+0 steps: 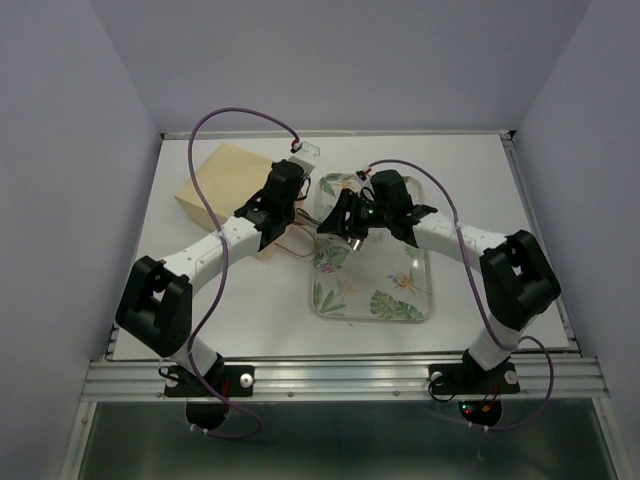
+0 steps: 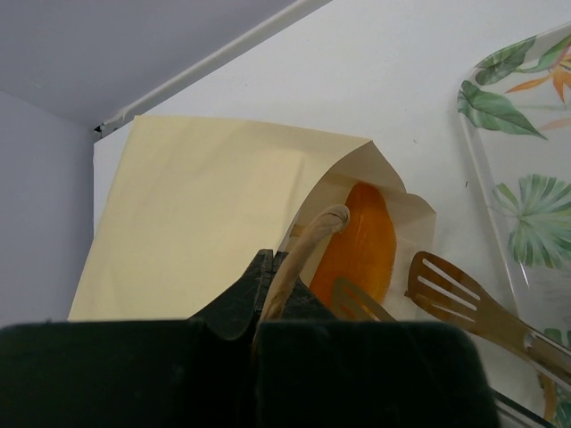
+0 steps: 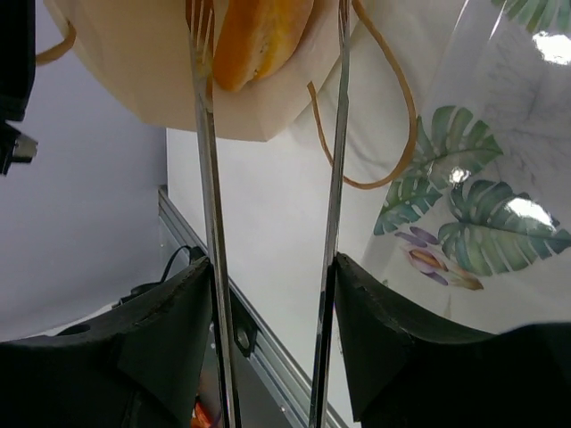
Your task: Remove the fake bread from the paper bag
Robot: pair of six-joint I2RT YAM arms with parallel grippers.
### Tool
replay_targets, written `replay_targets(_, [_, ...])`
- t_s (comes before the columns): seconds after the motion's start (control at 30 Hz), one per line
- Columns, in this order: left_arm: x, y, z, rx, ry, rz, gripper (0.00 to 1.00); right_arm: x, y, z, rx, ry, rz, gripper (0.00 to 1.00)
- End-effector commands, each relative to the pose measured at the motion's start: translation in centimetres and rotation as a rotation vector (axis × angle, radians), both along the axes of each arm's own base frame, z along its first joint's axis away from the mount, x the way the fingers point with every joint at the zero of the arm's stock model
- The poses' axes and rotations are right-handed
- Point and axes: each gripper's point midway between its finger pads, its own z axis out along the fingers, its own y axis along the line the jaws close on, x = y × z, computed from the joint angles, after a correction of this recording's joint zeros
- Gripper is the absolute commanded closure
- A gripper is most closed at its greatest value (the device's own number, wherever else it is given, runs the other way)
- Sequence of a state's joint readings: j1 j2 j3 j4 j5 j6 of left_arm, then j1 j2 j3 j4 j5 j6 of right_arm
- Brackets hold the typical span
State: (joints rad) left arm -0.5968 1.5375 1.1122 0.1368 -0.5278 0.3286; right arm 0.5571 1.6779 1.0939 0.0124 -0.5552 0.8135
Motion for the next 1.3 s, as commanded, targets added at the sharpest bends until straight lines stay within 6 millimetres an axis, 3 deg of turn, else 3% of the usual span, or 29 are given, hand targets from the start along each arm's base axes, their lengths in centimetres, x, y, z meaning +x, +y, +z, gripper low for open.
replay_targets(0.0, [0.2, -0.4, 3.6, -0.077, -0.094, 0.021, 1.00, 2.8, 2.2, 3.2, 0.092, -0.064, -0.036, 0.41])
replay_targets(0.03, [0.2, -0.4, 3.6, -0.076, -0.095, 0.022, 1.00, 2.6, 2.8, 2.5, 0.085, -0.047, -0.024, 0.41])
replay_targets(0.2, [0.1, -0.6, 3.4, -0.081, -0.088, 0.009, 1.00, 2.5, 4.8, 2.3, 0.088, -0.036, -0.004, 0.41])
replay_targets(0.33, [0.0, -0.9, 3.3, -0.082, -0.084, 0.001, 1.00, 3.3, 5.1, 1.3, 0.046, -0.016, -0.049, 0.44])
replay_targets(0.53, [-0.4, -0.6, 3.1, -0.082, -0.085, 0.005, 1.00, 3.9, 4.7, 1.1, 0.016, -0.019, -0.112, 0.74])
replay_targets(0.57, [-0.3, -0.5, 3.0, -0.080, -0.085, 0.010, 1.00, 3.5, 4.9, 1.3, 0.015, -0.025, -0.111, 0.82])
replay_targets(0.63, [-0.2, -0.4, 2.8, -0.075, -0.083, 0.023, 1.00, 3.1, 4.6, 2.5, 0.026, -0.052, -0.106, 0.87])
replay_targets(0.73, [0.0, 0.4, 2.4, -0.059, -0.082, 0.078, 1.00, 1.7, 3.4, 3.8, 0.015, -0.100, -0.082, 0.89])
replay_targets(0.8, [0.1, 0.7, 2.3, -0.054, -0.081, 0.105, 1.00, 0.4, 2.4, 3.3, -0.005, -0.100, -0.073, 0.93])
replay_targets(0.83, [0.1, 0.7, 2.2, -0.054, -0.079, 0.104, 1.00, -0.5, 1.8, 4.9, 0.014, -0.139, -0.060, 0.94])
replay_targets(0.9, [0.1, 0.7, 2.3, -0.058, -0.079, 0.100, 1.00, -1.9, 0.7, 4.9, 0.009, -0.152, -0.056, 0.99])
replay_targets(0.93, [0.0, 0.7, 2.3, -0.063, -0.080, 0.099, 1.00, -2.6, -0.1, 6.9, 0.032, -0.206, -0.062, 0.99])
replay_targets(1.03, [-0.1, 0.6, 2.6, -0.075, -0.084, 0.086, 1.00, -3.6, -2.4, 7.2, -0.013, -0.239, -0.119, 0.99])
replay_targets(1.07, [0.0, 0.5, 2.6, -0.081, -0.086, 0.076, 1.00, -4.2, -3.7, 8.4, -0.011, -0.265, -0.133, 0.99])
replay_targets(1.2, [-0.1, 0.3, 2.9, -0.075, -0.092, 0.054, 1.00, -6.2, -6.2, 9.4, 0.001, -0.282, -0.128, 0.99])
replay_targets(1.27, [-0.1, 0.1, 2.9, -0.075, -0.092, 0.036, 1.00, -6.6, -7.9, 8.5, -0.025, -0.255, -0.154, 0.99])
